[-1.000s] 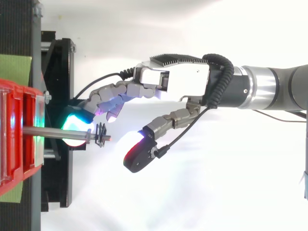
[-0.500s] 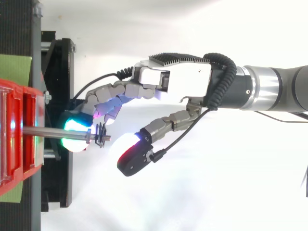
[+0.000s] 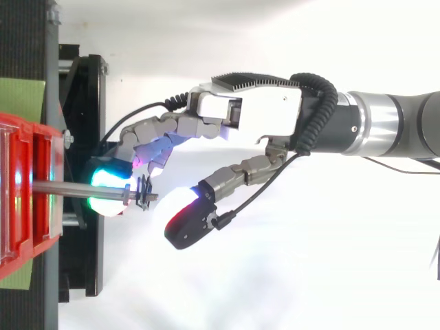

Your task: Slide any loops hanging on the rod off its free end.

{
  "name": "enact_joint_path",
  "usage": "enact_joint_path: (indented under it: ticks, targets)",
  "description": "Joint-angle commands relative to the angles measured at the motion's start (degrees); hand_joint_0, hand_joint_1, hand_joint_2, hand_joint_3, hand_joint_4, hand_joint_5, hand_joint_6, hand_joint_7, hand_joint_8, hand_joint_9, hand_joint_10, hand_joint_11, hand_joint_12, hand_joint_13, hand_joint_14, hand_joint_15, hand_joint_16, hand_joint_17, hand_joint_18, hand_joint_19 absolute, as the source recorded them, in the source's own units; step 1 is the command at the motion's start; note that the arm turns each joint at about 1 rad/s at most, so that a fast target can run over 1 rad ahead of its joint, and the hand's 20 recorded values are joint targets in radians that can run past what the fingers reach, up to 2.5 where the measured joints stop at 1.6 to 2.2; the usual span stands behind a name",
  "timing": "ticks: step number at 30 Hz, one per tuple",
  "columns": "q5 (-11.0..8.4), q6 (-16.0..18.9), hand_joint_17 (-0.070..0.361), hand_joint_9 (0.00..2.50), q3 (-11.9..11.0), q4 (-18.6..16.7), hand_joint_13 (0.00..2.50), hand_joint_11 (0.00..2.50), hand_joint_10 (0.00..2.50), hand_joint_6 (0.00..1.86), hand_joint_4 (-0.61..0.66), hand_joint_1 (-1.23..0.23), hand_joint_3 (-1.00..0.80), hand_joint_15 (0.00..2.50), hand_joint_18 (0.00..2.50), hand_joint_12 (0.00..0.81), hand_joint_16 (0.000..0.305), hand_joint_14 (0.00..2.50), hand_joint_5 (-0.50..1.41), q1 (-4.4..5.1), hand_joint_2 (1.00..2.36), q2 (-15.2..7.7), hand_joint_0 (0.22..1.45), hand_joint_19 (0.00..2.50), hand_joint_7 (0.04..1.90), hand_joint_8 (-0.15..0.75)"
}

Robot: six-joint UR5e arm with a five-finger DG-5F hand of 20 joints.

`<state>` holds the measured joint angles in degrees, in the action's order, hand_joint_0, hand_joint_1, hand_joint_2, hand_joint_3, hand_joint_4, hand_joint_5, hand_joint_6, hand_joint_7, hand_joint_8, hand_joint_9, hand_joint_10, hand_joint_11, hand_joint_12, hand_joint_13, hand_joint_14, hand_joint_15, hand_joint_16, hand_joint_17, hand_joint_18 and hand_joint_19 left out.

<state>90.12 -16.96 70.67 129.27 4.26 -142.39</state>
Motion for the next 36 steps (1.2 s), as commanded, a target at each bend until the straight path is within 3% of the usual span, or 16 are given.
enact_joint_path:
  ticks: [1,12,15,23,36]
  targets:
    - [0.06,0.0,0.107,0.63,0.0,0.0,0.69,0.0,0.0,0.5,0.33,-0.59,-0.36,0.06,0.82,0.32,0.047,0.0,-0.13,-0.13,1.01,-0.1,0.62,0.45,0.96,0.296]
    - [0.14,-0.4,0.107,0.64,0.1,1.9,0.7,0.0,0.0,0.5,0.32,-0.59,-0.38,0.07,0.84,0.321,0.048,0.0,-0.13,-0.48,1.01,-0.1,0.62,0.45,0.99,0.297]
    - [1.11,-0.4,0.107,0.64,0.1,2.6,0.71,0.0,0.0,0.5,0.32,-0.59,-0.38,0.07,0.84,0.322,0.048,0.0,-0.13,-0.75,1.01,-0.1,0.62,0.45,0.99,0.297]
    - [2.08,-0.4,0.107,0.64,0.1,2.6,0.72,0.0,0.0,0.5,0.29,-0.6,-0.31,0.09,0.85,0.321,0.048,0.0,-0.13,-0.92,1.01,0.0,0.65,0.46,1.11,0.298]
    - [2.08,-0.4,0.107,0.66,0.0,2.4,0.74,0.0,0.0,0.5,0.29,-0.57,-0.4,0.1,0.86,0.321,0.047,0.0,-0.12,-0.92,1.01,0.0,0.61,0.48,1.17,0.303]
